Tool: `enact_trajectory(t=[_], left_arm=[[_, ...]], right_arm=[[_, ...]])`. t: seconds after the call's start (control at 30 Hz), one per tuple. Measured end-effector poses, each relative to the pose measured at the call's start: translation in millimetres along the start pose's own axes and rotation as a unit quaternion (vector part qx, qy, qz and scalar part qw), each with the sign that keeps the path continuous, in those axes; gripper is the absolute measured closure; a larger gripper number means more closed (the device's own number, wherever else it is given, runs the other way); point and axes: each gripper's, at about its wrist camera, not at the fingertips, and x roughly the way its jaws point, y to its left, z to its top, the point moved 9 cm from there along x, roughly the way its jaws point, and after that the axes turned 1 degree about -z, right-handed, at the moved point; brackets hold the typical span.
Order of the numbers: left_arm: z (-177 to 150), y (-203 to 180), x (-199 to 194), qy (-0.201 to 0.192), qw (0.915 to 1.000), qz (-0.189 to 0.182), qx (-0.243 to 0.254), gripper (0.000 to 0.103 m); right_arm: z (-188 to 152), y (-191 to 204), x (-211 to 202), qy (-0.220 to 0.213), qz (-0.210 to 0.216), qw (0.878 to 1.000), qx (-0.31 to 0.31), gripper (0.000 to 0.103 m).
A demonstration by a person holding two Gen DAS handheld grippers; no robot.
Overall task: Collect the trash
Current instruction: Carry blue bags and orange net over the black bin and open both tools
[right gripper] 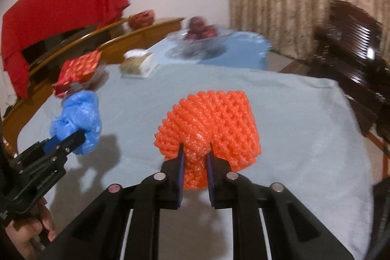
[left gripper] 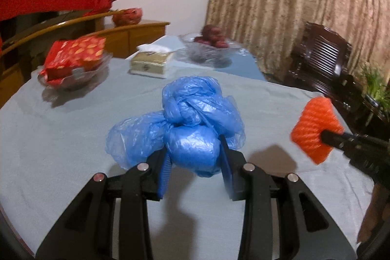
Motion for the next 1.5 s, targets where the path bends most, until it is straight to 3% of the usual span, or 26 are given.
enact_trajectory(t=[0.23,0.47,0.67,1.0,1.23,1.37,1.5], left_arm=[[-2.4,-89.9,-25.3,-0.008,0.9990,-0.044,0.009,0.069],[-14.1,-179.8,-59.1,-0.007,0.9960,-0.082,0.034,0.069],[-30.7,-272.0,-87.6,-0.012,0.9886,-0.129,0.077,0.069],[-65.0,-424.1,-113.5,0.004,0.9674,-0.219,0.127,0.069],[-94.5,-506.2,-119.0,0.012,0.9509,-0.263,0.163,0.067],[-112.8,-538.6,-108.6,0.025,0.9444,-0.270,0.186,0.039],[-117.1,-546.5,-99.5,0.032,0.9431,-0.273,0.186,0.033]], right_arm=[[-7.3,-100.1,-73.7,-0.030,-0.066,0.995,0.063,0.087],[-42.3,-204.7,-138.5,-0.040,-0.142,0.982,0.114,0.087],[-73.1,-277.7,-186.9,-0.048,-0.183,0.971,0.148,0.087],[-126.7,-377.4,-250.5,-0.052,-0.243,0.948,0.198,0.087],[-149.4,-420.7,-265.7,-0.046,-0.252,0.941,0.222,0.084],[-161.9,-441.0,-273.4,-0.045,-0.264,0.933,0.241,0.066],[-165.4,-451.9,-278.1,-0.045,-0.265,0.931,0.248,0.065]])
